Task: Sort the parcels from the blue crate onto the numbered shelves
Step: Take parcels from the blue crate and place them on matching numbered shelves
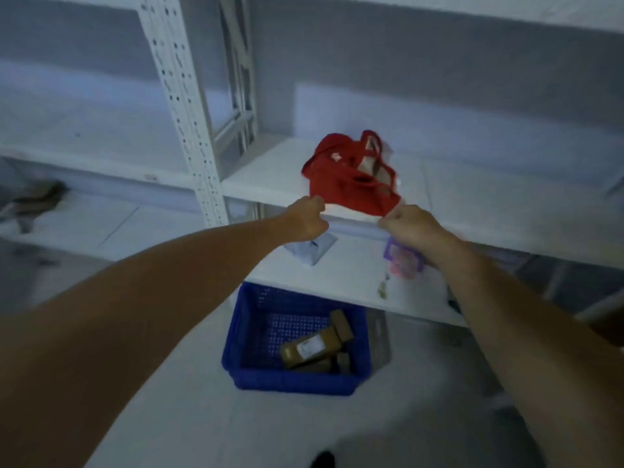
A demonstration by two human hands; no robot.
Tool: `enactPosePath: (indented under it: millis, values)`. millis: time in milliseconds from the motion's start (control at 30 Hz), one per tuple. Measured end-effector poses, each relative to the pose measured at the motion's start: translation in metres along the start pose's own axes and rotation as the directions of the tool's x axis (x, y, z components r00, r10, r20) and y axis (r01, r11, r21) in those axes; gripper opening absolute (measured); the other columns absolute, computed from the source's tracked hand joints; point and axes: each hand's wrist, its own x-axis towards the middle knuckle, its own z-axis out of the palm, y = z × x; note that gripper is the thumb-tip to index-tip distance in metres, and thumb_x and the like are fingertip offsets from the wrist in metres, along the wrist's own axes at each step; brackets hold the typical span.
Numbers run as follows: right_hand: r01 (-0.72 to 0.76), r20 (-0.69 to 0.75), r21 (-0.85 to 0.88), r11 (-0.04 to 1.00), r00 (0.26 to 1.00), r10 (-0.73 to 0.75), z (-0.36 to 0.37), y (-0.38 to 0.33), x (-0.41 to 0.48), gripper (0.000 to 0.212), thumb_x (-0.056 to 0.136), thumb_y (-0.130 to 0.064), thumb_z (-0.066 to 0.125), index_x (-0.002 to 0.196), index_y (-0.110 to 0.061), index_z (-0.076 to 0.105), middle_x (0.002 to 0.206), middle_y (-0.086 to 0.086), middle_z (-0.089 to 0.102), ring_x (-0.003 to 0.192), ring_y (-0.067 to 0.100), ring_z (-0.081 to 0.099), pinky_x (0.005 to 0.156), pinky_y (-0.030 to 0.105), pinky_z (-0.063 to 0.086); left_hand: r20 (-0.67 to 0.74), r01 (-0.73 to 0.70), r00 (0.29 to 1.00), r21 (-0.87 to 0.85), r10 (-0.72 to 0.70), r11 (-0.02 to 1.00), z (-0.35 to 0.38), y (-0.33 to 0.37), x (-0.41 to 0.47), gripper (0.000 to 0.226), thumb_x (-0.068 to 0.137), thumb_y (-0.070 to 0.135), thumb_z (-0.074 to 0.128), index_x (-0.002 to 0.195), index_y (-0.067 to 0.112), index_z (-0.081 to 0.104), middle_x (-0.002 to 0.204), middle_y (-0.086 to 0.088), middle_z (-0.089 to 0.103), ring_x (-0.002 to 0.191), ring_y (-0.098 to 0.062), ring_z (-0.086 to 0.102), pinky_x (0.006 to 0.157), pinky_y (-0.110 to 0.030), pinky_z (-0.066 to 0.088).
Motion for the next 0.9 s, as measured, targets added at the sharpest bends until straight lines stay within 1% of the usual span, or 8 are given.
enactPosePath:
  millis: [67, 133, 200, 367, 533, 600, 700, 900]
  values:
    - [0.006, 0.137, 0.032, 0.999, 0.991, -0.011, 0.053, 0.001, 0.034, 0.035, 0.099, -0.034, 0.058, 0.115, -0.005, 0.068, 0.109, 0.014, 0.066, 0.094, 0.027, 0.06, 0.069, 0.029, 0.044, 0.046, 0.098, 0.994, 0.018, -0.099, 0.995, 0.02, -0.049, 0.014, 0.048, 0.092, 0.024, 0.056, 0.13, -0.005, 0.056, 0.133, -0.02, 0.057, 0.117, -0.029, 0.057, 0.095, -0.033, 0.046]
    - [-0.018, 0.278, 0.028, 0.999, 0.96, 0.01, 0.106, 0.009, 0.067, 0.035, 0.099, -0.036, 0.057, 0.114, -0.005, 0.068, 0.112, 0.01, 0.065, 0.102, 0.028, 0.062, 0.08, 0.031, 0.05, 0.094, 0.172, 0.98, 0.027, -0.174, 0.985, 0.05, -0.1, 0.031, 0.04, 0.099, 0.017, 0.054, 0.135, -0.001, 0.054, 0.138, -0.018, 0.055, 0.117, -0.026, 0.056, 0.082, -0.025, 0.043]
    - [-0.078, 0.415, 0.045, 0.996, 0.909, 0.052, 0.164, 0.026, 0.098, 0.039, 0.097, -0.036, 0.058, 0.115, -0.004, 0.069, 0.116, 0.01, 0.068, 0.108, 0.029, 0.064, 0.093, 0.034, 0.051, 0.136, 0.253, 0.957, 0.035, -0.256, 0.967, 0.087, -0.15, 0.044, 0.043, 0.096, 0.021, 0.056, 0.137, 0.007, 0.052, 0.14, -0.015, 0.052, 0.12, -0.029, 0.055, 0.087, -0.029, 0.047]
    - [-0.174, 0.615, 0.005, 0.985, 0.777, 0.134, 0.304, 0.098, 0.168, 0.019, 0.096, -0.029, 0.059, 0.081, -0.018, 0.06, 0.098, 0.008, 0.063, 0.089, 0.022, 0.059, 0.077, 0.029, 0.043, 0.292, 0.392, 0.871, 0.073, -0.396, 0.917, 0.207, -0.261, 0.082, 0.006, 0.092, 0.018, 0.056, 0.088, 0.015, 0.054, 0.111, -0.011, 0.061, 0.093, -0.024, 0.055, 0.075, -0.031, 0.042]
    - [-0.269, 0.713, -0.093, 0.959, 0.654, 0.253, 0.436, 0.184, 0.217, 0.022, 0.101, -0.019, 0.052, 0.079, -0.014, 0.051, 0.079, 0.003, 0.049, 0.069, 0.016, 0.047, 0.062, 0.025, 0.036, 0.412, 0.442, 0.808, 0.047, -0.421, 0.896, 0.344, -0.352, 0.107, 0.006, 0.092, 0.013, 0.059, 0.095, 0.011, 0.055, 0.11, -0.008, 0.059, 0.099, -0.025, 0.056, 0.079, -0.032, 0.041]
    - [-0.256, 0.71, -0.133, 0.958, 0.649, 0.272, 0.487, 0.216, 0.239, 0.033, 0.102, -0.018, 0.048, 0.07, -0.018, 0.043, 0.071, 0.0, 0.045, 0.062, 0.013, 0.042, 0.051, 0.025, 0.029, 0.455, 0.436, 0.785, 0.077, -0.421, 0.897, 0.401, -0.388, 0.124, 0.021, 0.094, 0.017, 0.059, 0.113, 0.006, 0.059, 0.128, -0.014, 0.056, 0.111, -0.031, 0.056, 0.087, -0.038, 0.046]
    - [-0.237, 0.706, -0.181, 0.954, 0.645, 0.294, 0.562, 0.263, 0.268, 0.042, 0.105, -0.026, 0.045, 0.065, -0.019, 0.036, 0.067, -0.001, 0.04, 0.058, 0.014, 0.038, 0.06, 0.034, 0.034, 0.486, 0.451, 0.754, 0.105, -0.442, 0.886, 0.481, -0.437, 0.148, 0.052, 0.093, 0.031, 0.063, 0.14, 0.013, 0.048, 0.141, -0.012, 0.044, 0.13, -0.035, 0.045, 0.099, -0.045, 0.047]
    - [-0.319, 0.727, -0.198, 0.927, 0.587, 0.357, 0.665, 0.351, 0.29, 0.039, 0.105, -0.028, 0.047, 0.068, -0.017, 0.043, 0.066, 0.004, 0.04, 0.061, 0.021, 0.04, 0.064, 0.034, 0.025, 0.46, 0.257, 0.805, 0.3, -0.375, 0.919, 0.611, -0.506, 0.193, 0.084, 0.087, 0.039, 0.072, 0.152, 0.013, 0.026, 0.155, -0.017, 0.027, 0.142, -0.037, 0.031, 0.111, -0.052, 0.038]
